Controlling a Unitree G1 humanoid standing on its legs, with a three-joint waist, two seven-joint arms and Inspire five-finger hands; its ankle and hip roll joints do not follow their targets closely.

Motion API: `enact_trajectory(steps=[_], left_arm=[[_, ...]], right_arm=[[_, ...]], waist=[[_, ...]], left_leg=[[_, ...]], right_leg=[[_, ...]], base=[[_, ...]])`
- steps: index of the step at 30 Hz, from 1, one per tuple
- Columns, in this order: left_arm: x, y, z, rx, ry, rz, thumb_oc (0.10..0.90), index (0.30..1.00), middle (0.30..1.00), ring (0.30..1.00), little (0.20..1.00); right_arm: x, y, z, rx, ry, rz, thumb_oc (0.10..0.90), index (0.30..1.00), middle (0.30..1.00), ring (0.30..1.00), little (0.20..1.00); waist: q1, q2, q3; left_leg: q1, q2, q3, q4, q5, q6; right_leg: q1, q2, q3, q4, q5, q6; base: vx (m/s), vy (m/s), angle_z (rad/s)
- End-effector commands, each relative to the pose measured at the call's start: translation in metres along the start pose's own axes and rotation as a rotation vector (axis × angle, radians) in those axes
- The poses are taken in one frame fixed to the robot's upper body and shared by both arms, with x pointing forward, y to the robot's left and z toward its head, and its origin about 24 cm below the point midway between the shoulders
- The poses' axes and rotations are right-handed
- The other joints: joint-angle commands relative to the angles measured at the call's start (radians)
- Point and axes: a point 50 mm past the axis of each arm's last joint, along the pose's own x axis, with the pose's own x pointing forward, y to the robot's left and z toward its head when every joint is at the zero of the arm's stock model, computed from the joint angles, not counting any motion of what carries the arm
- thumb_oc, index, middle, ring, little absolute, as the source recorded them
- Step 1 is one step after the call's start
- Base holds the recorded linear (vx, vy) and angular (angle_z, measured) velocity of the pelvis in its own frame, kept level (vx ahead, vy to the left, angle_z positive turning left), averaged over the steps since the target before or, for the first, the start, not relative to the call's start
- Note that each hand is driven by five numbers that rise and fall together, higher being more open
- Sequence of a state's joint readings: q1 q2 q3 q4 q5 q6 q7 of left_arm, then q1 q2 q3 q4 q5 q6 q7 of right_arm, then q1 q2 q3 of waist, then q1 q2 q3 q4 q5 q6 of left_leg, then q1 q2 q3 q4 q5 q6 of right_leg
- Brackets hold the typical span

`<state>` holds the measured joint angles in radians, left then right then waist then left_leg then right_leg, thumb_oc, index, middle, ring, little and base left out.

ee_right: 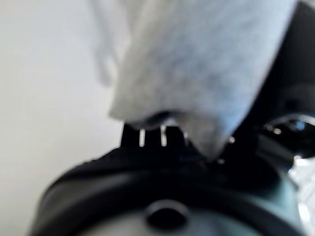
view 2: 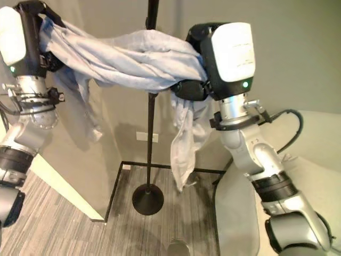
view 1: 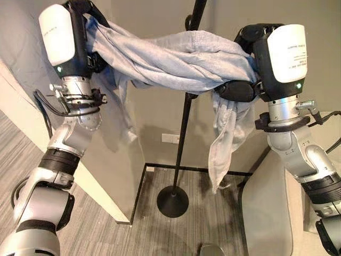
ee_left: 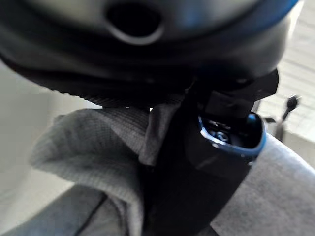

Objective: Hang the clothes on the sofa on the clothes rack.

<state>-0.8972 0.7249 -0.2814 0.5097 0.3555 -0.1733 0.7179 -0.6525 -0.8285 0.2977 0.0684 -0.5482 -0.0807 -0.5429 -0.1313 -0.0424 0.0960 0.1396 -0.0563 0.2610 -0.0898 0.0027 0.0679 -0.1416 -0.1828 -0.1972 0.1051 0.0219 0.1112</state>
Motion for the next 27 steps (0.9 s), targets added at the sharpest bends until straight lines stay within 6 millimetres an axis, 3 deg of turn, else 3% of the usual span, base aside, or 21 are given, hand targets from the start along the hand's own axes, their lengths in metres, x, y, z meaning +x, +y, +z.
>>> enact_trajectory(steps=[1,11,12,13,15,17,21,23,26,27], left_arm=[[0.026,0.022,0.005,-0.052,-0.004,0.134,0.4,0.3,0.3,0.3,0.3],[-0.006,-0.006,-0.013,-0.039,0.081,-0.037,0.4,0.3,0.3,0.3,0.3],[-0.029,-0.011,-0.022,-0.043,0.12,-0.084,0.4,0.3,0.3,0.3,0.3],[-0.029,-0.011,-0.022,-0.043,0.12,-0.085,0.4,0.3,0.3,0.3,0.3],[-0.074,-0.02,-0.029,-0.098,0.193,-0.139,0.4,0.3,0.3,0.3,0.3],[-0.097,-0.028,-0.029,-0.132,0.238,-0.178,0.4,0.3,0.3,0.3,0.3],[-0.146,-0.05,-0.022,-0.247,0.36,-0.262,0.4,0.3,0.3,0.3,0.3],[-0.164,-0.06,-0.009,-0.349,0.408,-0.291,0.4,0.3,0.3,0.3,0.3],[-0.172,-0.065,0.001,-0.43,0.439,-0.294,0.4,0.3,0.3,0.3,0.3],[-0.179,-0.069,0.012,-0.514,0.47,-0.29,0.4,0.3,0.3,0.3,0.3]], right_arm=[[0.022,-0.037,-0.018,0.006,0.082,-0.186,0.4,0.3,0.3,0.3,0.3],[-0.005,-0.03,-0.037,0.011,0.164,-0.09,0.4,0.3,0.3,0.3,0.3],[-0.02,-0.023,-0.038,0.035,0.184,-0.036,0.4,0.3,0.3,0.3,0.3],[-0.02,-0.023,-0.038,0.035,0.185,-0.035,0.4,0.3,0.3,0.3,0.3],[-0.055,-0.007,-0.036,0.105,0.249,0.047,0.4,0.3,0.3,0.3,0.3],[-0.072,0.005,-0.031,0.152,0.28,0.091,0.4,0.3,0.3,0.3,0.3],[-0.105,0.038,-0.004,0.313,0.323,0.19,0.4,0.3,0.3,0.3,0.3],[-0.115,0.054,0.012,0.406,0.338,0.238,0.4,0.3,0.3,0.3,0.3],[-0.12,0.064,0.022,0.479,0.357,0.257,0.4,0.3,0.3,0.3,0.3],[-0.124,0.073,0.035,0.564,0.365,0.279,0.4,0.3,0.3,0.3,0.3]], waist=[[0.035,0.029,-0.138],[0.015,0.029,-0.16],[0.013,0.031,-0.151],[0.013,0.03,-0.153],[0.018,0.027,-0.144],[0.021,0.022,-0.143],[0.023,0.016,-0.129],[0.025,0.013,-0.117],[0.028,0.012,-0.107],[0.029,0.011,-0.101]], left_leg=[[0.019,0.052,-0.012,0.003,-0.124,-0.035],[0.014,0.066,-0.023,0.003,-0.122,-0.053],[0.018,0.069,-0.024,0.003,-0.127,-0.053],[0.016,0.069,-0.023,0.003,-0.124,-0.053],[0.02,0.07,-0.026,0.003,-0.132,-0.05],[0.02,0.07,-0.026,0.003,-0.13,-0.048],[0.022,0.068,-0.026,0.003,-0.132,-0.041],[0.023,0.066,-0.026,0.003,-0.135,-0.035],[0.022,0.063,-0.027,0.003,-0.135,-0.031],[0.022,0.06,-0.028,0.003,-0.135,-0.027]], right_leg=[[0.138,0.025,0.018,-0.069,0.011,0.065],[0.173,0.036,0.02,-0.107,0.02,0.054],[0.173,0.039,0.025,-0.102,0.009,0.051],[0.171,0.039,0.025,-0.103,0.012,0.05],[0.179,0.039,0.023,-0.107,0.007,0.05],[0.181,0.038,0.023,-0.108,0.008,0.047],[0.174,0.035,0.025,-0.096,0.007,0.045],[0.164,0.031,0.028,-0.077,0.004,0.046],[0.157,0.029,0.032,-0.066,0.004,0.044],[0.152,0.026,0.034,-0.059,0.005,0.044]], base=[[0.12,-0.093,-0.02],[0.06,-0.066,-0.05],[0.01,-0.017,-0.11],[0.03,-0.017,-0.05],[0.04,-0.003,0.04],[0.0,0.0,0.0],[-0.01,0.024,0.08],[-0.04,0.048,0.11],[-0.04,0.04,-0.07],[-0.04,0.04,-0.01]])
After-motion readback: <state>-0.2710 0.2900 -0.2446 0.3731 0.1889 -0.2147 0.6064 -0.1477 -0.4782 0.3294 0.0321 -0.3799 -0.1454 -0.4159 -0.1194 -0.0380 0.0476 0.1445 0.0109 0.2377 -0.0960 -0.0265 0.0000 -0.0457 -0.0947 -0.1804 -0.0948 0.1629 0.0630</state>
